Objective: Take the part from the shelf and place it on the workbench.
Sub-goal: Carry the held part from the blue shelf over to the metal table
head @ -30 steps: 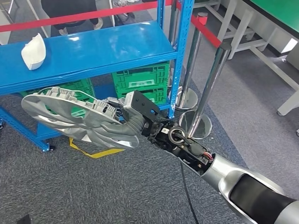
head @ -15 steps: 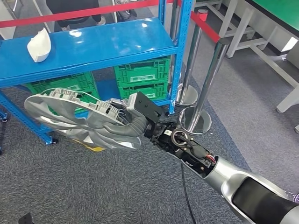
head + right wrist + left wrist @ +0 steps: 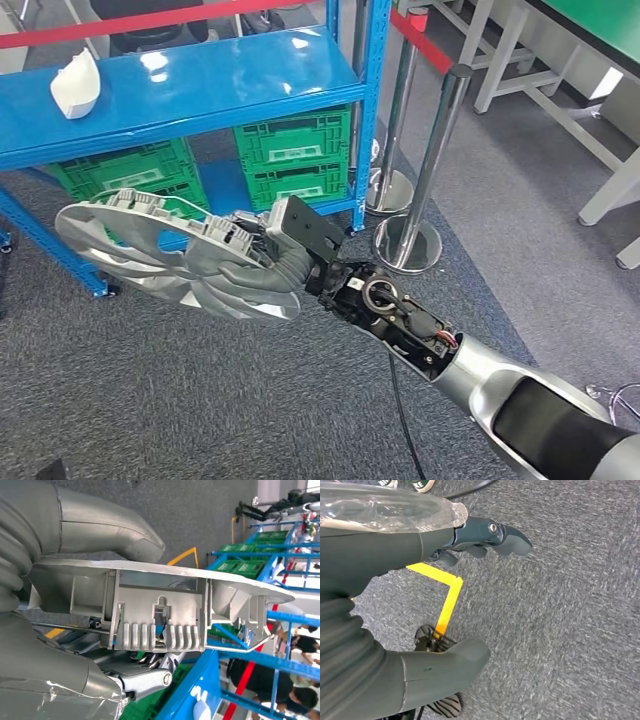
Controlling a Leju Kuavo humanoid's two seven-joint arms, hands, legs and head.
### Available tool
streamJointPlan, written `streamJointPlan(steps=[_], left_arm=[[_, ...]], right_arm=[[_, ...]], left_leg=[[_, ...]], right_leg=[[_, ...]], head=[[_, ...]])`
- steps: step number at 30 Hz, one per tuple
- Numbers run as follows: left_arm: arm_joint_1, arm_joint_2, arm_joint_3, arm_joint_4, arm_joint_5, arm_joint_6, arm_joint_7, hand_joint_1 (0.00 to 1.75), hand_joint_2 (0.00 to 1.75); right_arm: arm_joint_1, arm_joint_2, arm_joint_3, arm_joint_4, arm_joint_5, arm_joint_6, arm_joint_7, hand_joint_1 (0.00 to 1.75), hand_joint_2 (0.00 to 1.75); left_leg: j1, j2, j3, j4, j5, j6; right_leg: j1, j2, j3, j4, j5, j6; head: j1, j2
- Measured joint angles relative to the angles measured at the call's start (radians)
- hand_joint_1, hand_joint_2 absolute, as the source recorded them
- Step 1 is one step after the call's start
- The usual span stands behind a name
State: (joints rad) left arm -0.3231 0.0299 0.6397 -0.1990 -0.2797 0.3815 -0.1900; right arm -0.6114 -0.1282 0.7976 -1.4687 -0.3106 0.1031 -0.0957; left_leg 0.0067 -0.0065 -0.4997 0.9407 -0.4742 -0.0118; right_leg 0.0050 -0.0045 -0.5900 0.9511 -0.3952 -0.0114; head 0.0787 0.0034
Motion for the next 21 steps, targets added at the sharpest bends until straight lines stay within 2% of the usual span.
streamJointPlan(steps=[2,3,4,6,7,8,9,10,12,13,14,16,17,18,19,21], left_arm=[[0.002,-0.001,0.000,0.000,0.000,0.000,0.000,0.00,1.75],[0.002,-0.001,0.000,0.000,0.000,0.000,0.000,0.00,1.75],[0.002,-0.002,0.000,0.000,0.000,0.000,0.000,0.00,1.75],[0.002,-0.002,0.000,0.000,0.000,0.000,0.000,0.00,1.75],[0.002,-0.002,0.000,0.000,0.000,0.000,0.000,0.00,1.75],[0.003,-0.002,0.000,0.000,0.000,0.000,0.000,0.00,1.75],[0.004,-0.002,0.000,0.000,0.000,0.000,0.000,0.00,1.75],[0.004,-0.002,0.000,0.000,0.000,0.000,0.000,0.00,1.75],[0.005,-0.002,0.000,0.000,0.000,0.000,0.000,0.00,1.75],[0.004,-0.002,0.000,0.000,0.000,0.000,0.000,0.00,1.75],[0.004,-0.003,0.000,0.000,0.000,0.000,0.000,0.00,1.75],[0.004,-0.003,0.000,0.000,0.000,0.000,0.000,0.00,1.75],[0.004,-0.003,0.000,0.000,0.000,0.000,0.000,0.00,1.75],[0.004,-0.002,0.000,0.000,0.000,0.000,0.000,0.00,1.75],[0.005,-0.002,0.000,0.000,0.000,0.000,0.000,0.00,1.75],[0.004,-0.002,0.000,0.000,0.000,0.000,0.000,0.00,1.75]], right_arm=[[0.000,0.000,-0.001,0.000,0.000,0.000,0.000,1.75,1.75],[0.001,0.000,-0.002,0.000,0.000,0.000,0.000,1.75,1.75],[0.001,0.000,-0.002,0.000,0.000,0.000,0.000,1.75,1.75],[0.002,0.000,-0.003,0.000,0.000,0.000,0.000,1.75,1.75],[0.004,0.000,-0.003,0.000,0.000,0.000,0.000,1.75,1.75],[0.005,0.000,-0.003,0.000,0.000,0.000,0.000,1.75,1.75],[0.007,0.000,-0.003,0.000,0.000,0.000,0.000,1.75,1.75],[0.007,0.000,-0.003,0.000,0.000,0.000,0.001,1.75,1.75],[0.006,0.000,-0.003,0.000,0.000,0.000,0.001,1.75,1.75],[0.005,0.000,-0.003,0.000,0.000,0.000,0.000,1.75,1.75],[0.005,0.000,-0.004,0.000,0.000,0.000,0.000,1.75,1.75],[0.005,0.000,-0.004,0.000,0.000,0.000,0.000,1.75,1.75],[0.004,0.000,-0.004,0.000,0.000,0.000,0.000,1.75,1.75],[0.003,0.000,-0.004,0.000,0.000,0.000,0.000,1.75,1.75],[0.002,0.000,-0.005,0.000,0.000,0.000,0.000,1.75,1.75],[0.001,0.000,-0.005,0.000,0.000,0.000,-0.001,1.75,1.75]], left_leg=[[0.002,0.001,-0.010,-0.004,0.011,0.015],[0.004,0.003,-0.016,-0.005,0.018,0.024],[0.006,0.005,-0.023,-0.007,0.026,0.032],[0.006,0.007,-0.040,-0.007,0.040,0.040],[0.006,0.007,-0.050,-0.007,0.048,0.040],[0.006,0.007,-0.059,-0.006,0.055,0.039],[0.006,0.006,-0.068,-0.005,0.062,0.038],[0.006,0.006,-0.076,-0.004,0.068,0.036],[0.005,0.005,-0.087,-0.001,0.077,0.029],[0.004,0.004,-0.090,-0.001,0.082,0.023],[0.004,0.004,-0.093,-0.001,0.088,0.018],[0.003,0.004,-0.097,-0.004,0.102,0.005],[0.003,0.003,-0.100,-0.003,0.103,0.000],[0.004,0.002,-0.108,0.009,0.091,-0.006],[0.004,0.002,-0.122,0.039,0.063,-0.010],[0.005,0.002,-0.173,0.164,-0.028,-0.018]], right_leg=[[-0.001,0.002,-0.007,0.004,0.003,0.012],[-0.002,0.003,-0.016,0.021,-0.015,0.018],[-0.004,0.004,-0.030,0.058,-0.049,0.024],[-0.008,0.004,-0.071,0.189,-0.144,0.034],[-0.010,0.004,-0.089,0.258,-0.179,0.038],[-0.011,0.004,-0.094,0.300,-0.194,0.040],[-0.012,0.004,-0.079,0.304,-0.188,0.041],[-0.013,0.004,-0.045,0.265,-0.165,0.041],[-0.013,0.005,0.058,0.110,-0.115,0.035],[-0.011,0.006,0.099,0.043,-0.101,0.030],[-0.009,0.007,0.122,0.001,-0.094,0.025],[-0.005,0.008,0.124,-0.019,-0.088,0.015],[-0.007,0.006,0.120,-0.021,-0.081,0.009],[-0.009,0.004,0.114,-0.024,-0.073,0.001],[-0.011,0.002,0.106,-0.028,-0.063,-0.007],[-0.012,0.001,0.085,-0.029,-0.045,-0.017]], head=[[0.001,0.000],[0.003,0.000],[0.005,0.000],[0.011,0.000],[0.012,0.000],[0.013,0.000],[0.014,0.000],[0.015,0.000],[0.017,0.000],[0.018,0.000],[0.018,0.000],[0.017,0.000],[0.017,0.000],[0.015,0.000],[0.011,0.000],[0.003,0.000]])
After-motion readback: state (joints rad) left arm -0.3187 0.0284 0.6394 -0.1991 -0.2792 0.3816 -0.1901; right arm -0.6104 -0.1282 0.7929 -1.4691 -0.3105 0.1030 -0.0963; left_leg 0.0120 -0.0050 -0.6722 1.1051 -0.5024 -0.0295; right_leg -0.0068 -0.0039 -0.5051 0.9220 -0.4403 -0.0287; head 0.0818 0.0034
